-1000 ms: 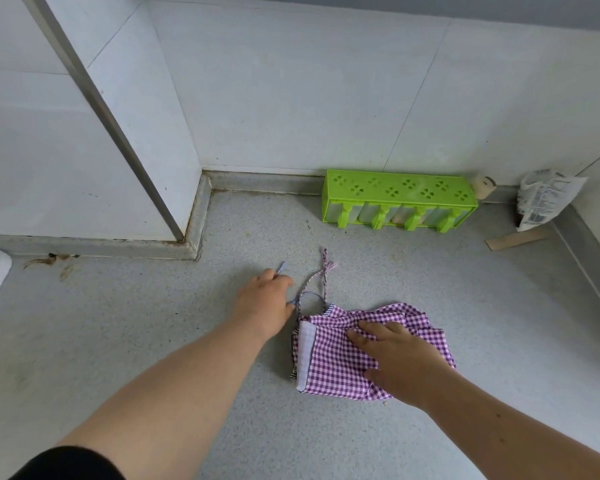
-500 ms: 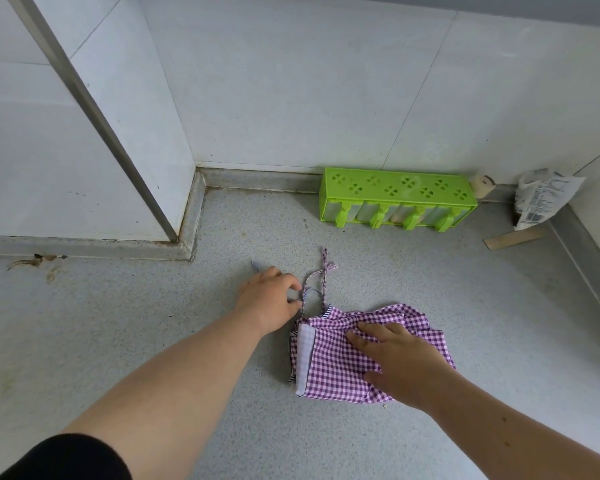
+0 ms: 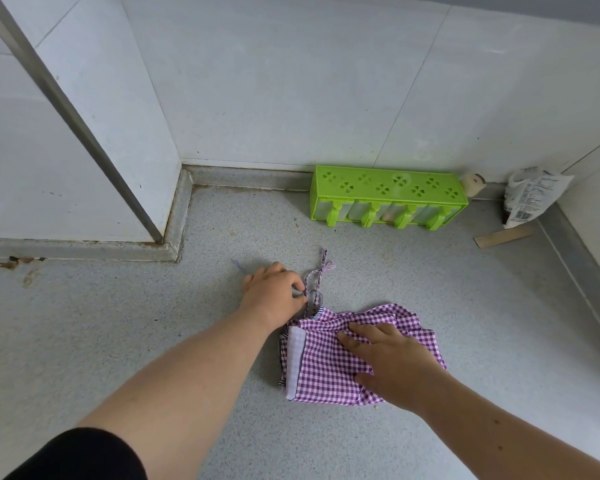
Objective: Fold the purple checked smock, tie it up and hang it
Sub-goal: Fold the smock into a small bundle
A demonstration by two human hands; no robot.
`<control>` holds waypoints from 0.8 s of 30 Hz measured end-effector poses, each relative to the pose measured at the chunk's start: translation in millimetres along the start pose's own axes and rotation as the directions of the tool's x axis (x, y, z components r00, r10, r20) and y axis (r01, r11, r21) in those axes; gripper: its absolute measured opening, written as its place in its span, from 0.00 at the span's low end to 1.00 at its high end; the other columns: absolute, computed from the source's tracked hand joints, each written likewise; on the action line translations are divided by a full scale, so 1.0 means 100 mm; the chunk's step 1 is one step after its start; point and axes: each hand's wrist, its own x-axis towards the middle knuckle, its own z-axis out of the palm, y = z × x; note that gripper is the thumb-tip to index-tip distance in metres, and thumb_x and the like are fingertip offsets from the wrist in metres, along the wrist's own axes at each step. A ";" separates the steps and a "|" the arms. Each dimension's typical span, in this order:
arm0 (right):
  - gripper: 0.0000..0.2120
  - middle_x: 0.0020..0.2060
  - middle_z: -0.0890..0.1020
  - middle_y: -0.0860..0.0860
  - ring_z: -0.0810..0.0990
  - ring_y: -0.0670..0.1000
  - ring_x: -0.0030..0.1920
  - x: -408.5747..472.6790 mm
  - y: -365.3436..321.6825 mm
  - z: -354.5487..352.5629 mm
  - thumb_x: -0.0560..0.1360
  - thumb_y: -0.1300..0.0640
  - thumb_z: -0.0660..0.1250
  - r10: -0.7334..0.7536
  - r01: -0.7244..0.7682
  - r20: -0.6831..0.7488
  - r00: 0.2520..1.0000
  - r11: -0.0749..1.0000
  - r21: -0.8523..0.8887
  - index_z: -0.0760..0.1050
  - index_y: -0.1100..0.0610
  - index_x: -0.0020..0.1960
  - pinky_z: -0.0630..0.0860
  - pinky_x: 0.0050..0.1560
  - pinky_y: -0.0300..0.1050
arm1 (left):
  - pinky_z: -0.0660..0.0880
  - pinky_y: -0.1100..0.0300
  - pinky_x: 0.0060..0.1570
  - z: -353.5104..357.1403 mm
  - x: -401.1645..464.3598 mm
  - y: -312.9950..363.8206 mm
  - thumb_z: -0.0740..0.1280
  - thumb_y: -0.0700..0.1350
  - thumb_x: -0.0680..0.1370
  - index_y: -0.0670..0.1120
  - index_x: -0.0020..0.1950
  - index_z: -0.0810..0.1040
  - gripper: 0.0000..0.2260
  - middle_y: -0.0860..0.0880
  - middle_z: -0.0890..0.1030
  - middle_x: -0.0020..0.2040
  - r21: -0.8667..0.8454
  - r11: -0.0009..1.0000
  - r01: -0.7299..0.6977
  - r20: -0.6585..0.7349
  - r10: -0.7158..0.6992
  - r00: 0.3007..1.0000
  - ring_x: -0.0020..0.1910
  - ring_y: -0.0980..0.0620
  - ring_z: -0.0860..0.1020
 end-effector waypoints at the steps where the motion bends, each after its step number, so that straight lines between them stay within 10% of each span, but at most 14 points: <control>1: 0.35 0.83 0.51 0.40 0.53 0.52 0.82 0.00 0.00 0.00 0.82 0.37 0.59 -0.001 0.001 -0.002 1.000 1.000 0.000 0.43 0.34 0.82 0.63 0.78 0.58 | 0.65 0.49 0.68 0.00 0.01 0.01 0.71 0.59 0.79 0.61 0.54 0.81 0.06 0.58 0.74 0.57 0.014 1.000 -0.009 0.000 0.009 1.000 0.65 0.53 0.71; 12: 0.35 0.83 0.51 0.40 0.53 0.52 0.82 0.01 0.04 0.03 0.82 0.37 0.59 -0.013 0.013 -0.014 1.000 1.000 -0.004 0.44 0.35 0.82 0.63 0.78 0.58 | 0.72 0.50 0.64 -0.14 -0.10 -0.22 0.58 0.48 0.85 0.45 0.63 0.74 0.12 0.46 0.75 0.61 0.342 0.936 -0.085 0.021 0.083 0.996 0.60 0.46 0.73; 24: 0.35 0.83 0.52 0.40 0.55 0.51 0.81 -0.01 0.04 0.03 0.82 0.37 0.59 -0.024 0.023 -0.014 1.000 1.000 -0.021 0.43 0.35 0.83 0.64 0.78 0.57 | 0.68 0.50 0.69 -0.85 -0.44 -0.95 0.58 0.44 0.83 0.43 0.74 0.68 0.20 0.42 0.71 0.71 0.664 0.720 0.203 0.065 -0.327 0.943 0.70 0.43 0.70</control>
